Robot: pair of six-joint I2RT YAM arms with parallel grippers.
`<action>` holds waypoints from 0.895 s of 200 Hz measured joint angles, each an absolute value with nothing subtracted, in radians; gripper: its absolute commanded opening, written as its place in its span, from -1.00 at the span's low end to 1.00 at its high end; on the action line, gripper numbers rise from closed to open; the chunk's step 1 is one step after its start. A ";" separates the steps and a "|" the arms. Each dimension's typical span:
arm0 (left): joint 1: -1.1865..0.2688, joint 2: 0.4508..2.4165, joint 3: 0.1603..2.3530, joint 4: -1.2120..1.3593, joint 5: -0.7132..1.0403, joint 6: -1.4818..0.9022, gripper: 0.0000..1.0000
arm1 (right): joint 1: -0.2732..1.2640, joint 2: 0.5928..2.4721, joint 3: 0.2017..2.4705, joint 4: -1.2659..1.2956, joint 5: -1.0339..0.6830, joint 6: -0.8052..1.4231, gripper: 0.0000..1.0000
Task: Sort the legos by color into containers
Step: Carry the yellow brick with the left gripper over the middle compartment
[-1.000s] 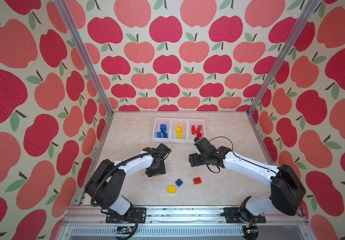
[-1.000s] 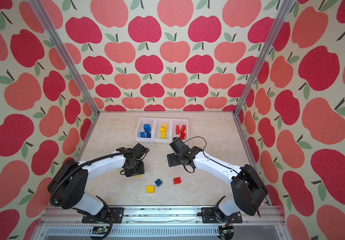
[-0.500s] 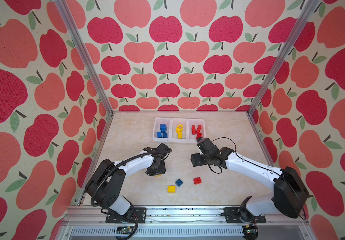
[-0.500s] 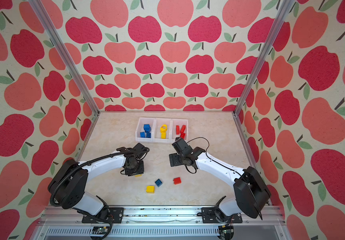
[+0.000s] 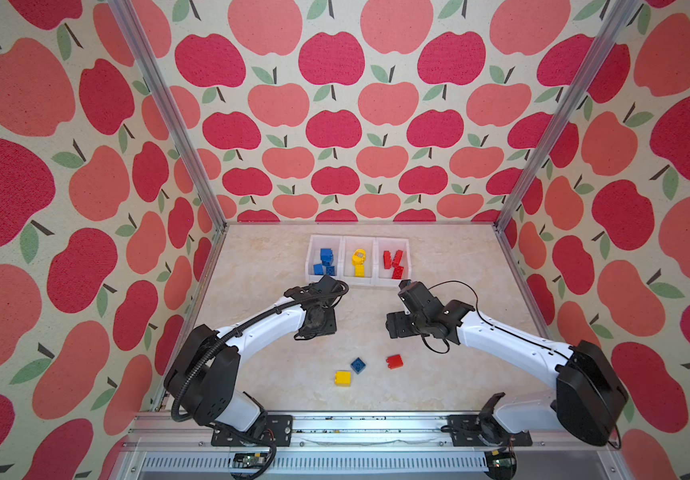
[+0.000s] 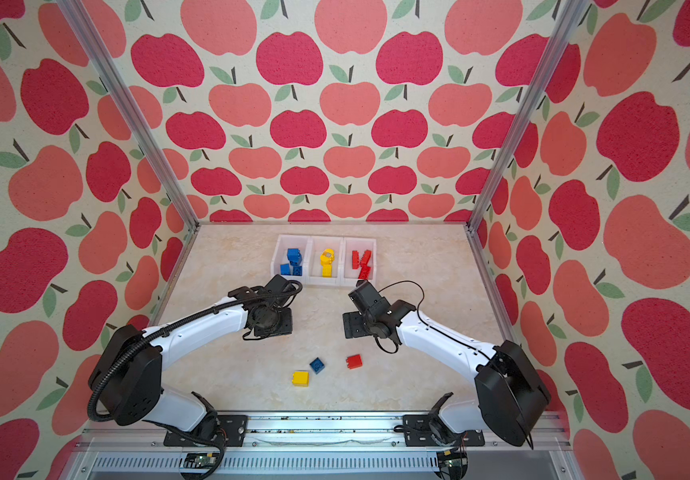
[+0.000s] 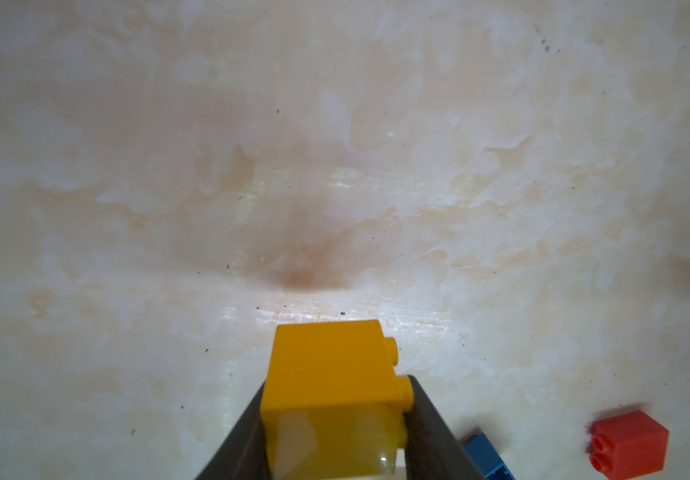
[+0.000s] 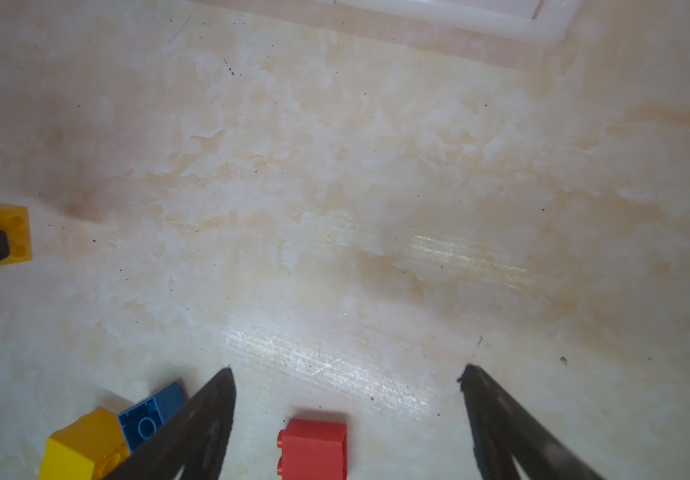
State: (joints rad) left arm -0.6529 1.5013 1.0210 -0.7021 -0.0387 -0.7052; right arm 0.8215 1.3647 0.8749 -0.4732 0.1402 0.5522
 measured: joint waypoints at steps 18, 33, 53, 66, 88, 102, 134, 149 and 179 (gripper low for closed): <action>-0.653 1.505 1.071 -0.688 -0.049 -0.678 -0.25 | 0.822 1.359 0.870 -0.475 0.141 0.559 0.75; -0.653 1.522 1.116 -0.668 -0.054 -0.653 -0.25 | 0.822 1.355 0.870 -0.477 0.141 0.561 0.75; -0.653 1.574 1.189 -0.646 -0.056 -0.619 -0.25 | 0.818 1.348 0.870 -0.481 0.141 0.567 0.75; -0.653 1.617 1.236 -0.629 -0.056 -0.599 -0.25 | 0.815 1.346 0.870 -0.482 0.141 0.569 0.75; -0.652 1.686 1.298 -0.599 -0.054 -0.562 -0.27 | 0.815 1.341 0.870 -0.490 0.141 0.572 0.75; -0.647 1.723 1.330 -0.573 -0.047 -0.544 -0.29 | 0.815 1.336 0.869 -0.492 0.141 0.575 0.75; -0.617 1.803 1.404 -0.521 -0.021 -0.514 -0.31 | 0.815 1.325 0.861 -0.492 0.143 0.579 0.75; -0.604 1.844 1.455 -0.508 -0.014 -0.501 -0.31 | 0.815 1.322 0.858 -0.496 0.145 0.579 0.75; -0.586 1.919 1.559 -0.482 -0.007 -0.475 -0.31 | 0.815 1.315 0.857 -0.505 0.149 0.579 0.75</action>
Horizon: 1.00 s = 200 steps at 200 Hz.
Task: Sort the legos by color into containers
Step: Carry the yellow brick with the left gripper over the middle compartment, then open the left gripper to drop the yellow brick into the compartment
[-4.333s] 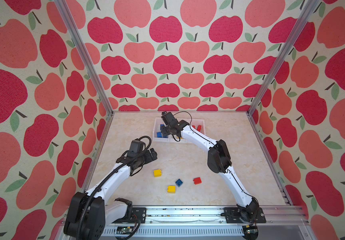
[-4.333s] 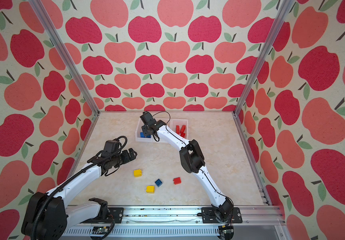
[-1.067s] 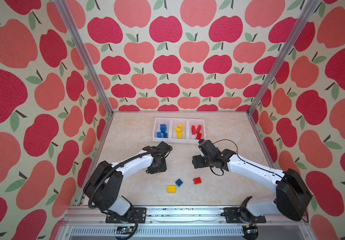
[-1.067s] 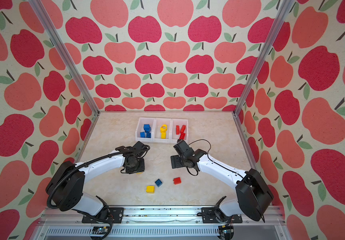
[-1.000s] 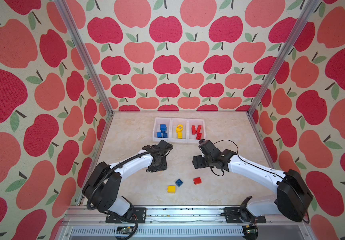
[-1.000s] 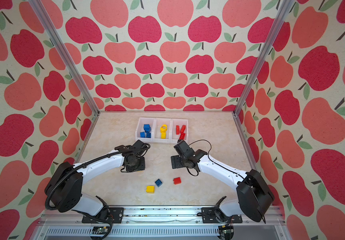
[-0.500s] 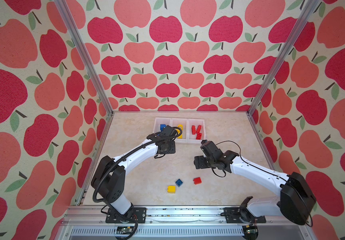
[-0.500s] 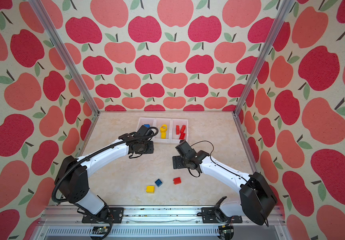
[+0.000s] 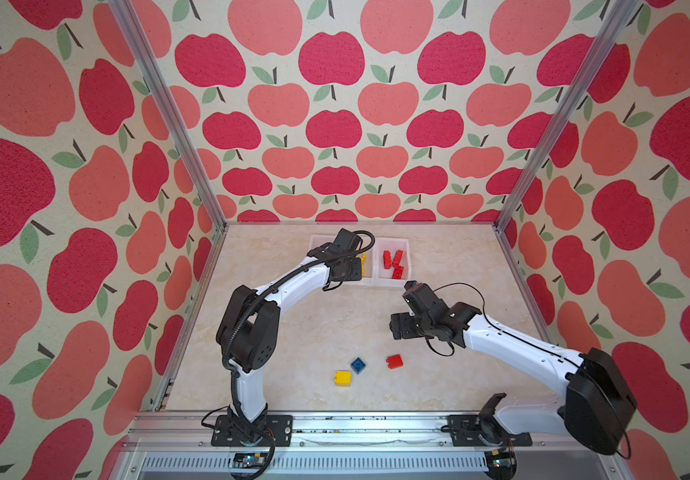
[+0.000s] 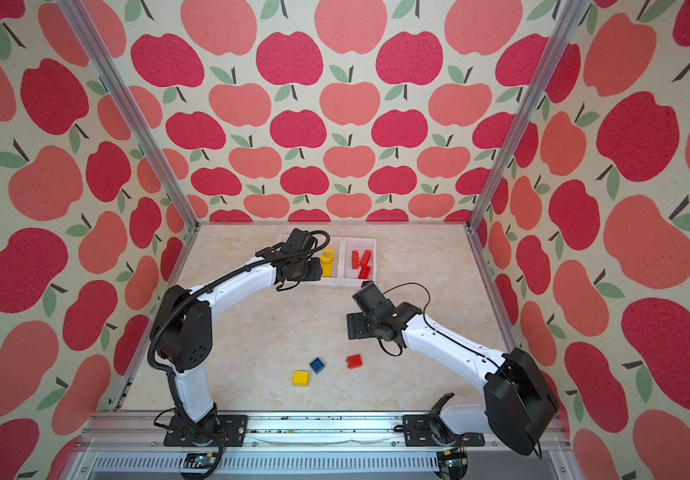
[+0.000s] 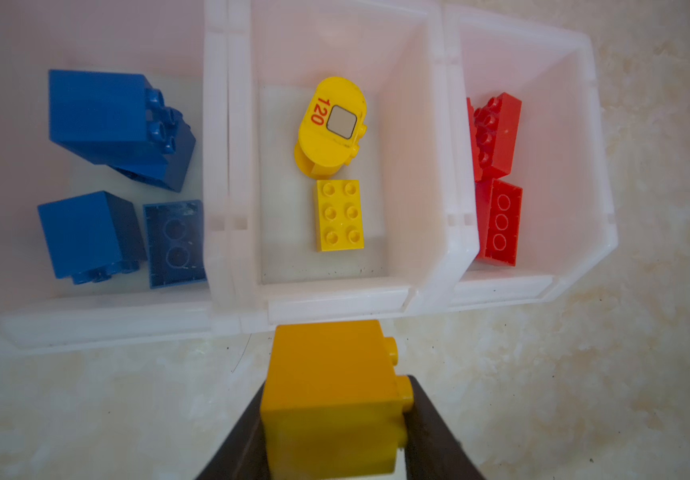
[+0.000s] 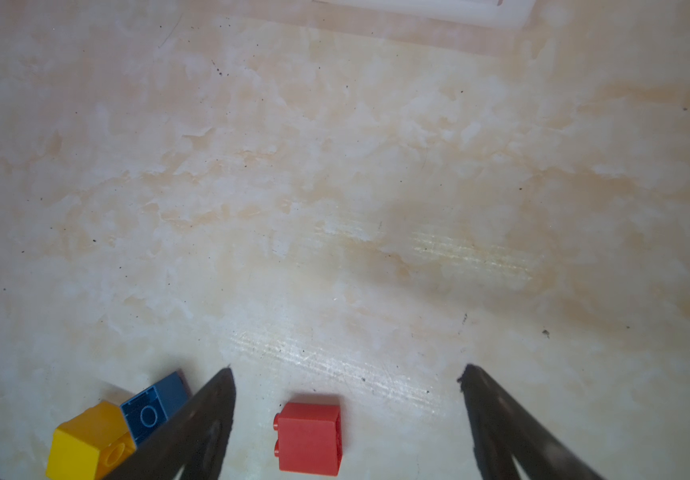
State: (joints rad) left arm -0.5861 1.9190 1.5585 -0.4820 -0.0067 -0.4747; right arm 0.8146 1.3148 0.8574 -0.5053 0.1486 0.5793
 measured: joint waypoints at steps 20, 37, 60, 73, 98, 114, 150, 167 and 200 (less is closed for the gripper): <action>-0.583 1.967 1.626 -0.477 -0.001 -0.456 -0.31 | 0.811 1.311 0.857 -0.511 0.149 0.582 0.76; -0.582 2.003 1.668 -0.477 0.001 -0.445 -0.30 | 0.809 1.307 0.855 -0.512 0.149 0.582 0.76; -0.579 2.044 1.702 -0.474 0.007 -0.432 -0.29 | 0.809 1.306 0.852 -0.514 0.149 0.583 0.76; -0.577 2.062 1.709 -0.475 0.008 -0.427 -0.28 | 0.809 1.306 0.852 -0.515 0.149 0.585 0.76; -0.567 2.102 1.732 -0.476 0.007 -0.422 -0.26 | 0.809 1.304 0.852 -0.516 0.149 0.585 0.76; -0.560 2.122 1.744 -0.478 0.006 -0.419 -0.25 | 0.808 1.303 0.852 -0.516 0.149 0.585 0.76; -0.549 2.156 1.778 -0.482 -0.007 -0.419 -0.12 | 0.808 1.303 0.848 -0.517 0.149 0.586 0.77; -0.549 2.171 1.793 -0.482 -0.016 -0.419 -0.02 | 0.806 1.303 0.848 -0.517 0.149 0.586 0.77; -0.550 2.177 1.800 -0.489 -0.032 -0.408 0.22 | 0.802 1.303 0.848 -0.517 0.149 0.586 0.77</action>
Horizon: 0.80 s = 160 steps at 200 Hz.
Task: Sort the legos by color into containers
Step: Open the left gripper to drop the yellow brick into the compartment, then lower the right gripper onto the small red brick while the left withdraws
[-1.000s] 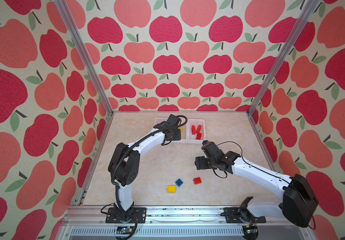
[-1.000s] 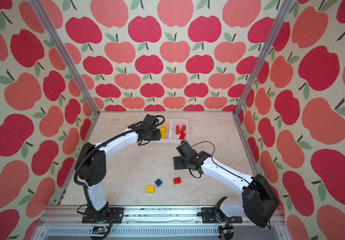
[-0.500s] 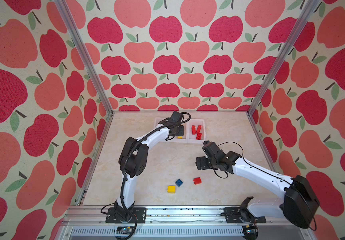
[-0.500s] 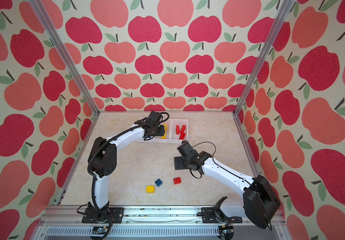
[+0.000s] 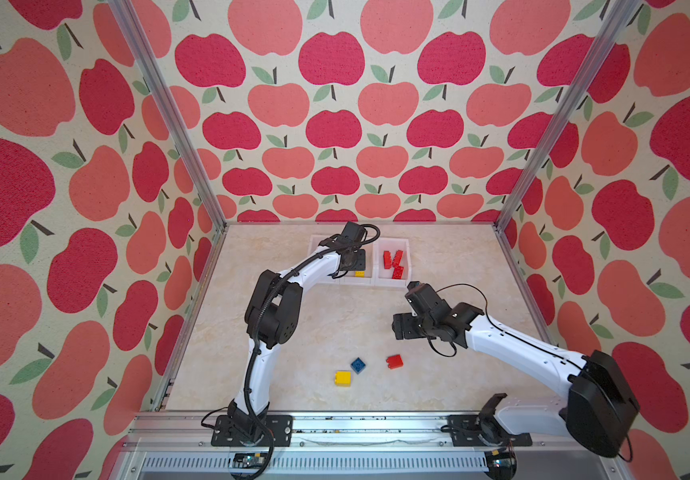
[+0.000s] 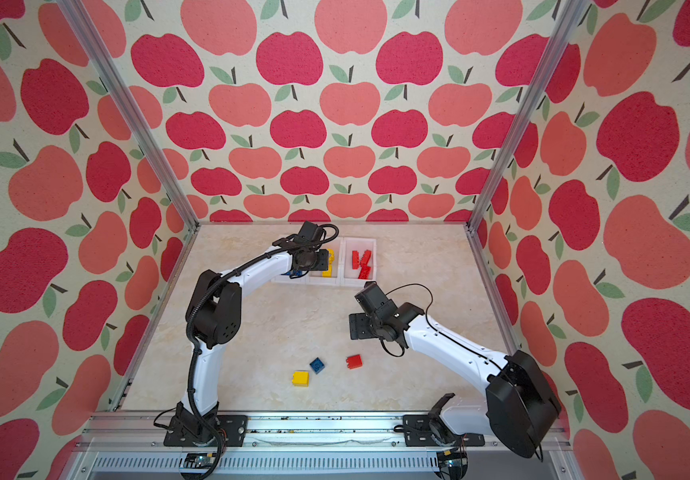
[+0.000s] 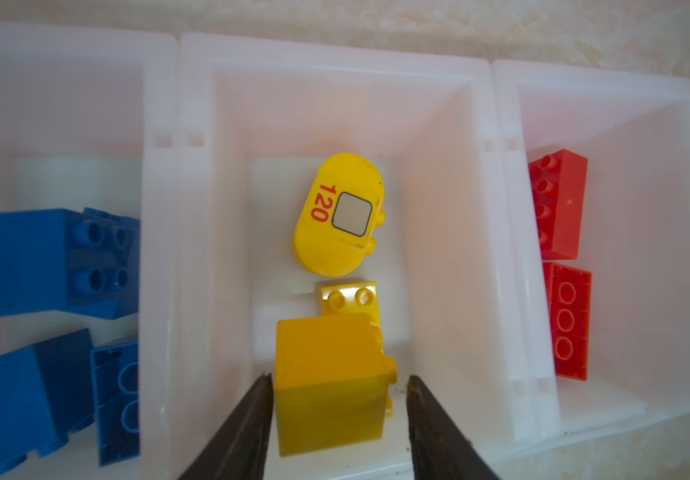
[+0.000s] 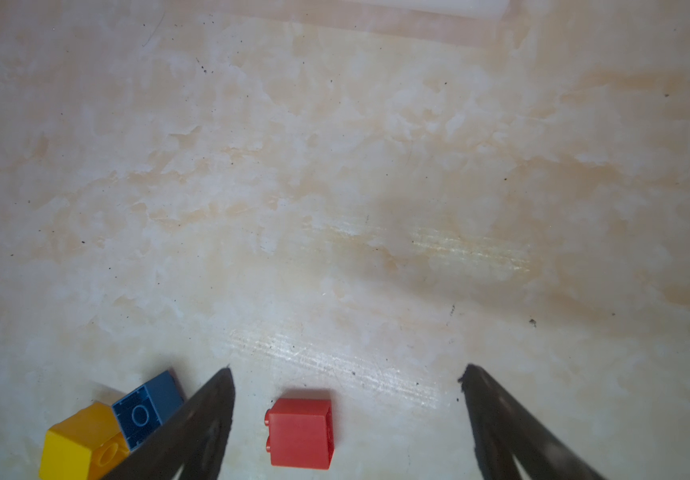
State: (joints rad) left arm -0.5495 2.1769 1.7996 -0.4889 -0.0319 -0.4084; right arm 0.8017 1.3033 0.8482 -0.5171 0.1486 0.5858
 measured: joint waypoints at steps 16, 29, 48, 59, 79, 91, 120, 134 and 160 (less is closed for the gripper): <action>-0.550 2.177 1.803 -0.489 -0.039 -0.402 0.29 | 0.802 1.303 0.848 -0.517 0.149 0.586 0.78; -0.550 2.177 1.806 -0.488 -0.042 -0.401 0.32 | 0.802 1.303 0.848 -0.517 0.149 0.586 0.78; -0.552 2.177 1.808 -0.488 -0.046 -0.401 0.35 | 0.802 1.303 0.848 -0.517 0.148 0.586 0.78; -0.554 2.177 1.808 -0.488 -0.047 -0.400 0.37 | 0.802 1.303 0.848 -0.517 0.149 0.586 0.78; -0.557 2.177 1.808 -0.488 -0.054 -0.400 0.39 | 0.802 1.303 0.848 -0.517 0.149 0.586 0.78; -0.559 2.177 1.808 -0.488 -0.057 -0.400 0.41 | 0.802 1.303 0.848 -0.517 0.149 0.586 0.78; -0.566 2.171 1.806 -0.488 -0.057 -0.398 0.48 | 0.802 1.303 0.848 -0.518 0.149 0.586 0.78; -0.568 2.156 1.793 -0.485 -0.056 -0.398 0.50 | 0.802 1.303 0.848 -0.519 0.149 0.586 0.78; -0.574 2.097 1.736 -0.474 -0.053 -0.402 0.53 | 0.802 1.303 0.848 -0.526 0.148 0.586 0.78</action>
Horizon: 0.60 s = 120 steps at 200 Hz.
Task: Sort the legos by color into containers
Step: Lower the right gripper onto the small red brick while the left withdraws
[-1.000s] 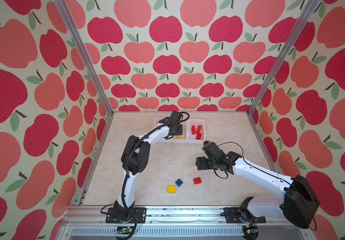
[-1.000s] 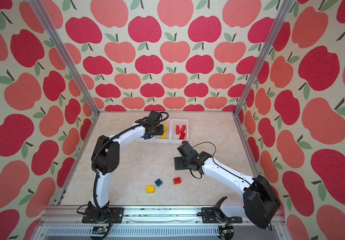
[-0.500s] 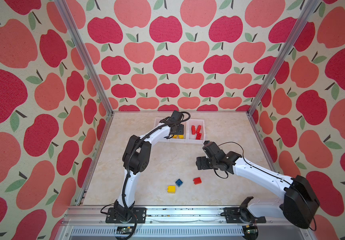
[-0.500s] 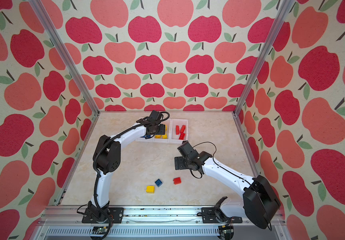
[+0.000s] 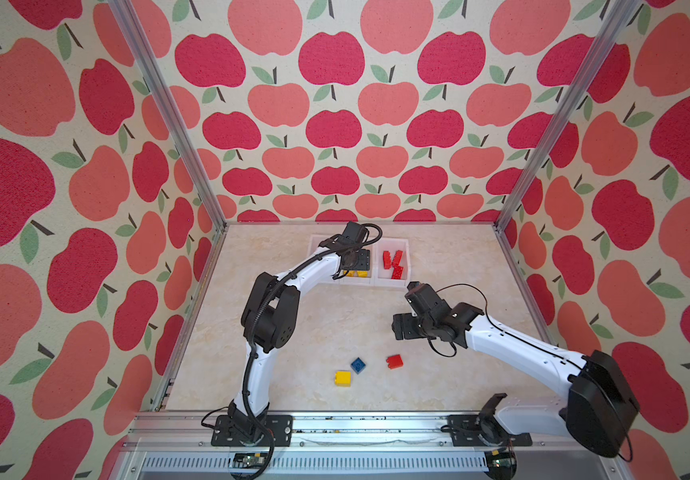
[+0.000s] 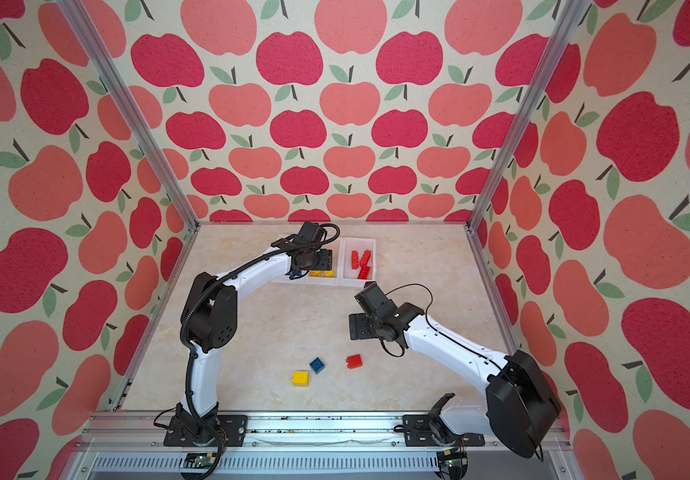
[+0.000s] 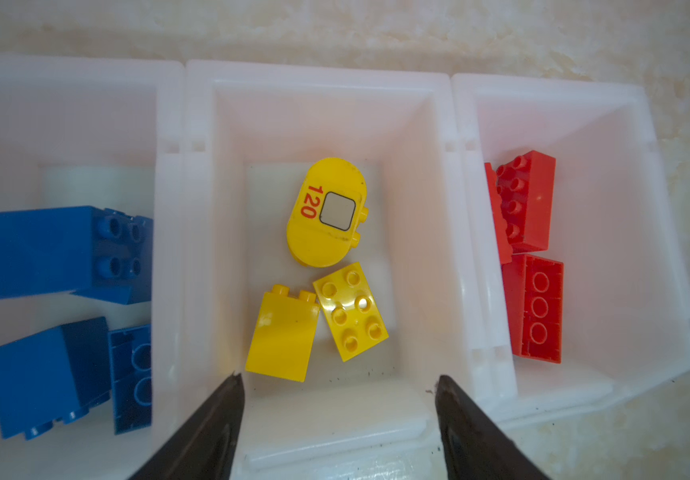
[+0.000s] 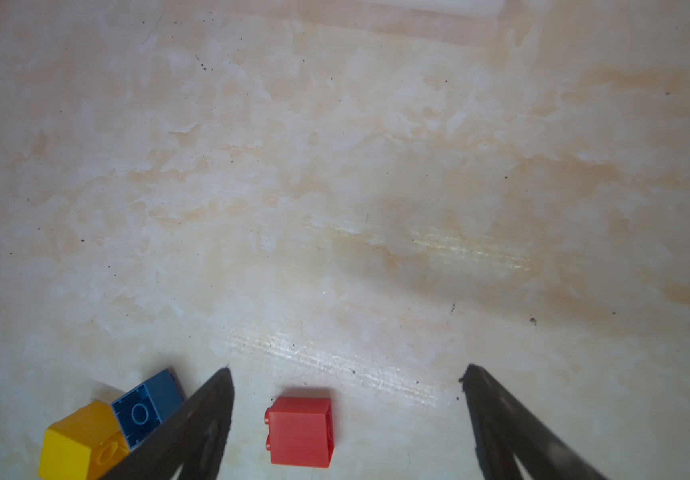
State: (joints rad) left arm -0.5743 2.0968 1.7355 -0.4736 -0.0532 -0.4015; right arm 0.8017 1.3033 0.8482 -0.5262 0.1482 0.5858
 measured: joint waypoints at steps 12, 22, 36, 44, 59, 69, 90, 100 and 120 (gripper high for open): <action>-0.577 2.061 1.702 -0.468 -0.052 -0.402 0.55 | 0.802 1.303 0.848 -0.532 0.148 0.586 0.78; -0.579 2.032 1.676 -0.464 -0.052 -0.402 0.56 | 0.802 1.303 0.848 -0.536 0.148 0.586 0.78; -0.582 1.987 1.633 -0.453 -0.044 -0.405 0.58 | 0.803 1.302 0.848 -0.542 0.148 0.586 0.78; -0.582 1.961 1.605 -0.444 -0.040 -0.406 0.59 | 0.803 1.301 0.848 -0.546 0.148 0.586 0.78; -0.585 1.908 1.546 -0.422 -0.029 -0.412 0.63 | 0.807 1.301 0.848 -0.552 0.149 0.586 0.78; -0.585 1.871 1.501 -0.406 -0.023 -0.417 0.66 | 0.813 1.301 0.848 -0.556 0.148 0.586 0.78; -0.586 1.795 1.406 -0.380 -0.007 -0.430 0.70 | 0.837 1.301 0.848 -0.570 0.152 0.590 0.78; -0.586 1.766 1.367 -0.368 -0.001 -0.436 0.71 | 0.850 1.301 0.848 -0.576 0.155 0.596 0.78; -0.583 1.711 1.294 -0.350 0.012 -0.455 0.73 | 0.877 1.301 0.848 -0.584 0.162 0.604 0.78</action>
